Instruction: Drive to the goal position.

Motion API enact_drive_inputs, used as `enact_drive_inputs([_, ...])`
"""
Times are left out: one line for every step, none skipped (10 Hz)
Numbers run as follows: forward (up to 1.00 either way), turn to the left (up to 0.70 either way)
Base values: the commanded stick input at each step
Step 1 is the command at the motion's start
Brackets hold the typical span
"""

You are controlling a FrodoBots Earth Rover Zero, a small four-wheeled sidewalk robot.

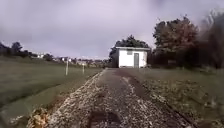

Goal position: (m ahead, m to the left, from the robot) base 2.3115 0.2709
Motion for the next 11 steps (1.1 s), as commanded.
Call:
enact_drive_inputs([0.6, 0.0])
enact_drive_inputs([0.6, 0.0])
enact_drive_inputs([0.6, 0.0])
enact_drive_inputs([0.6, 0.0])
enact_drive_inputs([0.6, 0.0])
enact_drive_inputs([0.6, 0.0])
enact_drive_inputs([0.6, 0.0])
enact_drive_inputs([0.6, 0.0])
enact_drive_inputs([0.6, 0.0])
enact_drive_inputs([0.6, 0.0])
enact_drive_inputs([0.6, 0.0])
